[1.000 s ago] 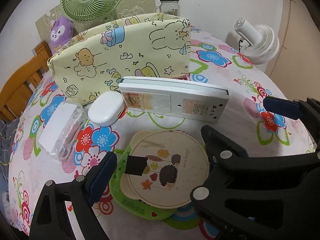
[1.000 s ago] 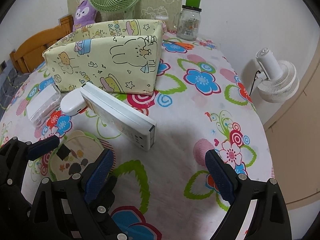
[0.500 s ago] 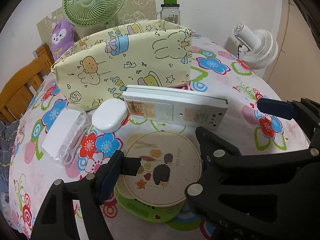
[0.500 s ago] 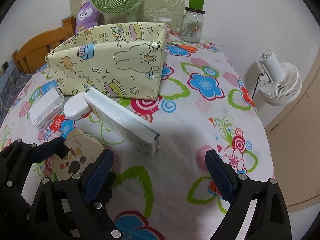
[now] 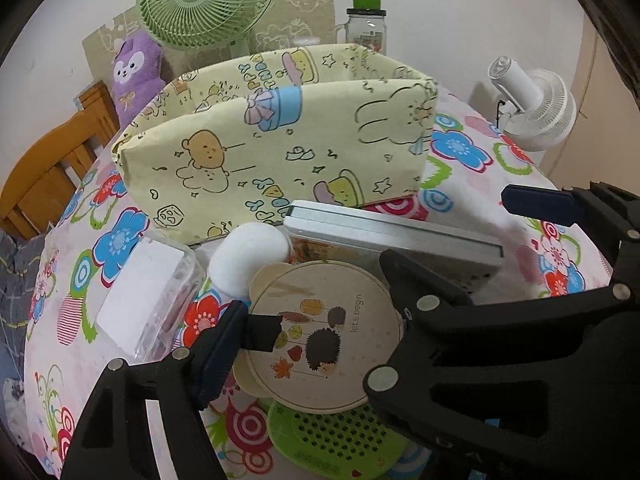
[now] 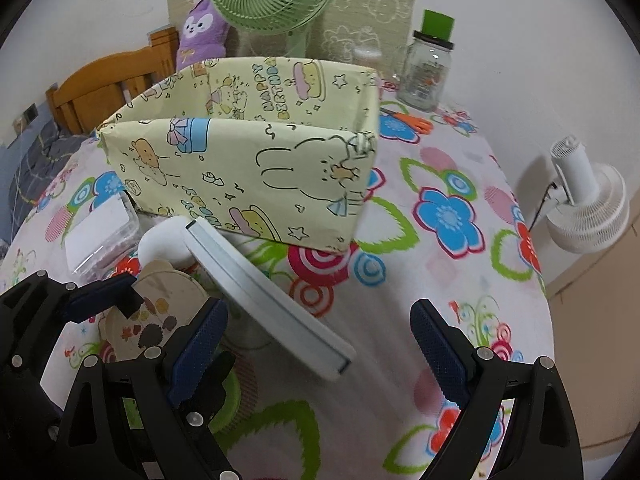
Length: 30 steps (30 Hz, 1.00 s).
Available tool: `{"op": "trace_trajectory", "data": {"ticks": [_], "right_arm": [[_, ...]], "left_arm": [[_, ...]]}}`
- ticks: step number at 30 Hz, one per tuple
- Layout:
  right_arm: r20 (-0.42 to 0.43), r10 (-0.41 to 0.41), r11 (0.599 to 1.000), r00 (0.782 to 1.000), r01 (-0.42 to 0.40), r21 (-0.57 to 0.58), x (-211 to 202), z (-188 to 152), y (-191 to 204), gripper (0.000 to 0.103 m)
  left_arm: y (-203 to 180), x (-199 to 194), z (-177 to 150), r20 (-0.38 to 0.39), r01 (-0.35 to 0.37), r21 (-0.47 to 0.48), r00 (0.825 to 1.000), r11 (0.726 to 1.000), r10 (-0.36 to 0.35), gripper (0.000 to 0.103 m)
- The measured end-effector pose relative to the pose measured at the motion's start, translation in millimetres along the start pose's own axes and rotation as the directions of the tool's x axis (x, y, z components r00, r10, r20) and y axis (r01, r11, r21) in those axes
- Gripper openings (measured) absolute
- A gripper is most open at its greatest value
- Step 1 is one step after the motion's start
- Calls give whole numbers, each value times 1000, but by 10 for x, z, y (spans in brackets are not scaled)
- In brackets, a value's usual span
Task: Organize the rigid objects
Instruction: 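Move the right tool down toward the white remote-like device, then close the right gripper on the white remote-like device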
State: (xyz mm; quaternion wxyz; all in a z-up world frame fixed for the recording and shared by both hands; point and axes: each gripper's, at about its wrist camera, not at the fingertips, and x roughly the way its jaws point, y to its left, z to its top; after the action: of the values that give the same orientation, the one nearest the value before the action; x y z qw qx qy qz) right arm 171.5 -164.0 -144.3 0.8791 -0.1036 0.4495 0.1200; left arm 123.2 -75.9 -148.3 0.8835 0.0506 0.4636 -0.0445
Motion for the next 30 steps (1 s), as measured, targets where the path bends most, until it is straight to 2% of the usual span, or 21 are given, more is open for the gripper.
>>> {"op": "trace_trajectory", "data": {"ticks": [3, 5, 9, 11, 13, 23, 24, 30], "right_arm": [[-13, 19, 1000, 1000, -19, -20, 84, 30, 29, 94], [-17, 48, 999, 999, -48, -19, 123, 35, 24, 89], [-51, 126, 992, 991, -126, 9, 206, 36, 34, 69], [-52, 132, 991, 990, -132, 7, 205, 34, 38, 65], [-51, 139, 990, 989, -139, -3, 186, 24, 48, 52], [-47, 202, 979, 978, -200, 43, 54, -121, 79, 29], [-46, 206, 978, 977, -204, 48, 46, -127, 85, 26], [-39, 131, 991, 991, -130, 32, -42, -216, 113, 24]], "left_arm": [[26, 49, -3, -11, -2, -5, 1000, 1000, 2, 79], [37, 51, 1, -8, -7, -4, 1000, 1000, 7, 79], [42, 55, 5, -6, -13, -1, 1000, 1000, 13, 79], [54, 51, 6, -4, -3, -2, 1000, 1000, 3, 79], [66, 47, 3, -4, 2, -3, 1000, 1000, -2, 79], [40, -47, -82, 9, 31, 4, 999, 1000, -31, 79], [38, -59, -94, 8, 37, 4, 999, 999, -37, 79], [13, -111, -182, 10, 37, 30, 999, 999, -37, 79]]}}
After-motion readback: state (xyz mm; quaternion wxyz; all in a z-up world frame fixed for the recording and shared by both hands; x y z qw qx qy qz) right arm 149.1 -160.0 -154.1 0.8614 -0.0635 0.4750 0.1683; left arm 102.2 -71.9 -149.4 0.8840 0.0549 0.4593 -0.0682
